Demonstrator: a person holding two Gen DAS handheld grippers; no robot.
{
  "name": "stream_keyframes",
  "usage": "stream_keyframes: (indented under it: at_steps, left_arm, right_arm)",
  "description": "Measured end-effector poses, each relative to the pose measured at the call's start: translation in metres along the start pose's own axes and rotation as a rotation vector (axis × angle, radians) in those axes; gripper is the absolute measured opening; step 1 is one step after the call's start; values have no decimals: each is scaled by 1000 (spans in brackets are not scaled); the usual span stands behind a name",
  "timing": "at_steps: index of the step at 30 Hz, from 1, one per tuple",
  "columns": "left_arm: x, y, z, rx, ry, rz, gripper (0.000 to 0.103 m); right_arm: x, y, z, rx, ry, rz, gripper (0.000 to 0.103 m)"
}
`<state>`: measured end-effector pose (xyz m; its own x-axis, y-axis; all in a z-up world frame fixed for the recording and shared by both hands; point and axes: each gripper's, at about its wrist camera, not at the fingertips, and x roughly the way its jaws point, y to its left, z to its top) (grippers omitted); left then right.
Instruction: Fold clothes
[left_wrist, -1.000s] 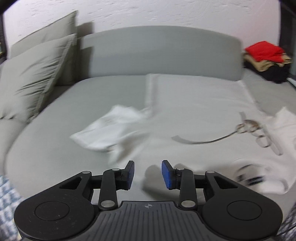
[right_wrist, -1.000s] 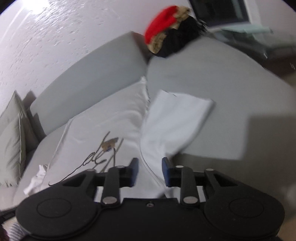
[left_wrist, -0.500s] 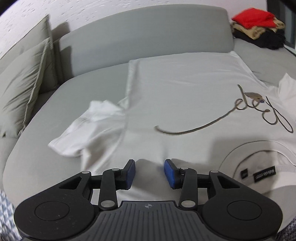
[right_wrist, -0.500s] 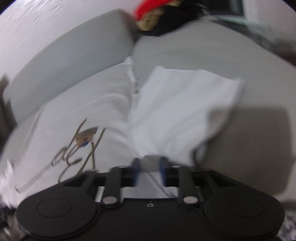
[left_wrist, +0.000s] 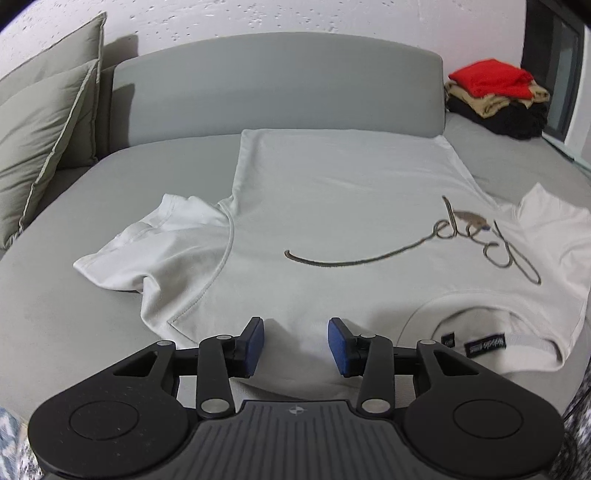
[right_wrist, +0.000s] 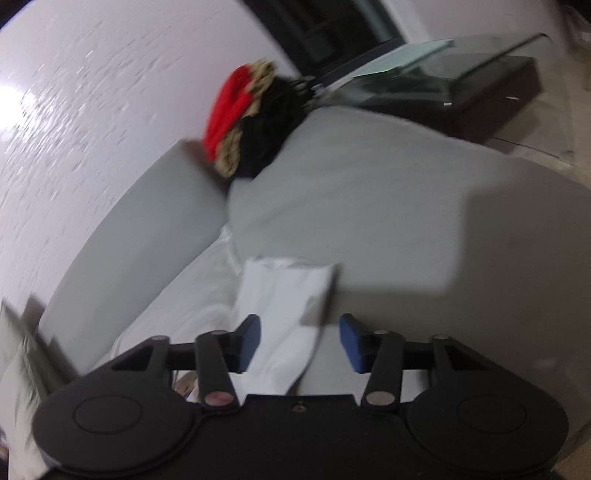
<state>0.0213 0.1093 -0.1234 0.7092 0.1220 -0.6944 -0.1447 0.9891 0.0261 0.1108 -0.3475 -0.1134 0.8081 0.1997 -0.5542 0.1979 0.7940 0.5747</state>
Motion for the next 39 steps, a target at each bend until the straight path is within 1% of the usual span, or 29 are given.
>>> stream_keyframes:
  at_steps: [2, 6, 7, 8, 9, 10, 13, 16, 19, 21, 24, 27, 29, 30, 32, 34, 36, 37, 38, 39]
  left_arm:
    - [-1, 0, -1, 4, -3, 1, 41]
    - [-1, 2, -1, -6, -4, -2, 41]
    - [-1, 2, -2, -6, -5, -1, 41]
    - [-1, 2, -2, -6, -6, 0, 41]
    - [-1, 2, -2, -6, -7, 1, 41]
    - [-1, 2, -2, -6, -8, 0, 41]
    - [-3, 4, -3, -14, -11, -8, 41]
    - [-3, 5, -3, -23, -12, -17, 41]
    - [-4, 6, -3, -27, -16, -25, 41]
    - [-4, 8, -4, -31, -19, -30, 41]
    - [-6, 11, -5, -46, -22, -35, 41]
    - [-6, 15, -5, -60, -21, -41, 41]
    - [-6, 17, -5, -68, -20, -45, 41]
    - [-6, 17, -5, -71, -20, -46, 41]
    - [-6, 18, -5, -76, -20, -47, 41]
    - [-6, 19, -6, -80, -19, -47, 41]
    - [-5, 19, -5, -85, -18, -44, 42]
    - [-5, 18, -5, -84, -17, -41, 42]
    - [-5, 17, -5, -80, -17, -37, 42]
    - [-4, 16, -5, -76, -16, -33, 42]
  right_arm:
    - [6, -8, 5, 52, -10, 3, 28]
    - [19, -16, 14, 125, -8, 11, 27]
    - [22, -15, 15, 122, -6, 9, 25]
    - [25, -13, 15, 115, -4, 5, 19]
    - [27, -10, 15, 102, -2, -2, 16]
    - [28, -8, 15, 88, -3, -8, 5]
    - [23, 8, 13, 25, -42, 0, 3]
    - [15, 35, 9, -91, -80, 24, 3]
    - [10, 74, -2, -265, -92, 53, 3]
    - [8, 101, -17, -403, -83, 66, 3]
    - [9, 132, -52, -619, -46, 77, 3]
    - [10, 148, -92, -814, 9, 84, 3]
    - [17, 152, -112, -895, 82, 87, 4]
    - [19, 151, -118, -908, 119, 93, 5]
    - [18, 149, -123, -888, 179, 116, 6]
    - [16, 142, -115, -812, 205, 142, 7]
    - [17, 133, -95, -688, 194, 145, 12]
    - [20, 127, -83, -599, 183, 127, 18]
    - [24, 120, -72, -507, 173, 106, 20]
    - [32, 114, -61, -422, 168, 82, 20]
